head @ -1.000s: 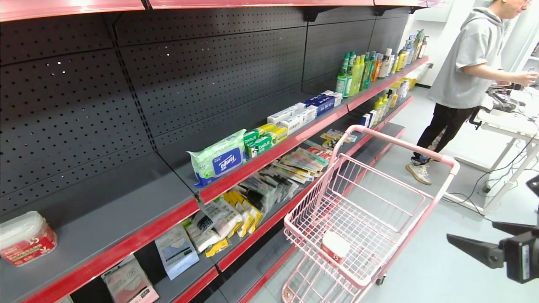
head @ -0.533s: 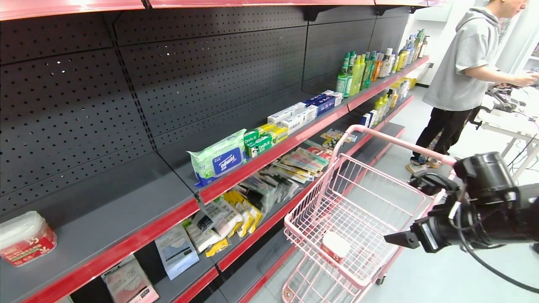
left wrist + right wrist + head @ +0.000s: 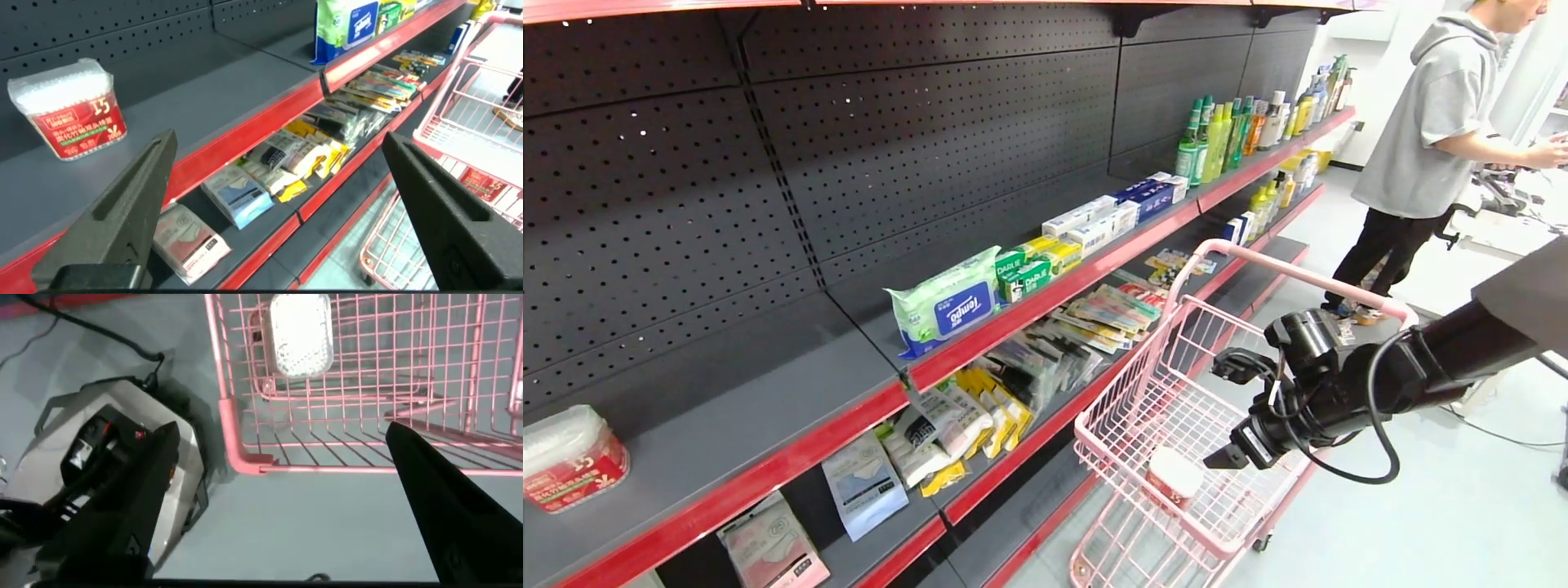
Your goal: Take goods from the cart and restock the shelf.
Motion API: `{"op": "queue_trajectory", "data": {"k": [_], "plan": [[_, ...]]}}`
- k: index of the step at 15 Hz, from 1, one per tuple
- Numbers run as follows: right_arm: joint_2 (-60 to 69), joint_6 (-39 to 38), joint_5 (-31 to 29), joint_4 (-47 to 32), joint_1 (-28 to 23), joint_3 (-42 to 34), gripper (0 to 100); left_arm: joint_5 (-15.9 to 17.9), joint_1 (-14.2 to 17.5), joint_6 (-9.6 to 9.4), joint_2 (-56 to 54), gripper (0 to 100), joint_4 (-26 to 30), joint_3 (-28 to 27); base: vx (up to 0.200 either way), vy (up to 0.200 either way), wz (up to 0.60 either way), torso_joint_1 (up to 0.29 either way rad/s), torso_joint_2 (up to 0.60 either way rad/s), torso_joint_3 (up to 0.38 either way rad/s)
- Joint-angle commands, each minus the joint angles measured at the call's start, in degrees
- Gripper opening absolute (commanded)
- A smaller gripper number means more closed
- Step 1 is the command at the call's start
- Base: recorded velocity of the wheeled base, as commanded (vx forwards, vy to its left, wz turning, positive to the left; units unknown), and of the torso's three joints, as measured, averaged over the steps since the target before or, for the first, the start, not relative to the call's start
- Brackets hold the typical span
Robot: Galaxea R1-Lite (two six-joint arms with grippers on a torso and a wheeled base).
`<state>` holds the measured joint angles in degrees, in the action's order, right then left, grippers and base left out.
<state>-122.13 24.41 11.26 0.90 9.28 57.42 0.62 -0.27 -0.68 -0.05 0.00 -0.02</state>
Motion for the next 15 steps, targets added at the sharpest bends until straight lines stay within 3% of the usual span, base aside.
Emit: {"op": "queue_trajectory", "data": {"k": [1, 15], "plan": [[-5.49, 2.58, 0.07, 0.06, -1.72, 1.64, 100, -0.01, 0.00, -0.02, 0.05, 100, 0.00, 0.02, 0.000, 0.000, 0.00, -0.129, 0.28, 0.159], [-12.96, 6.44, 5.08, -0.02, -1.98, 12.19, 100, -0.01, 0.00, 0.07, 0.05, 100, 0.00, 0.02, 0.000, 0.000, 0.00, -0.152, 0.34, 0.193]]}}
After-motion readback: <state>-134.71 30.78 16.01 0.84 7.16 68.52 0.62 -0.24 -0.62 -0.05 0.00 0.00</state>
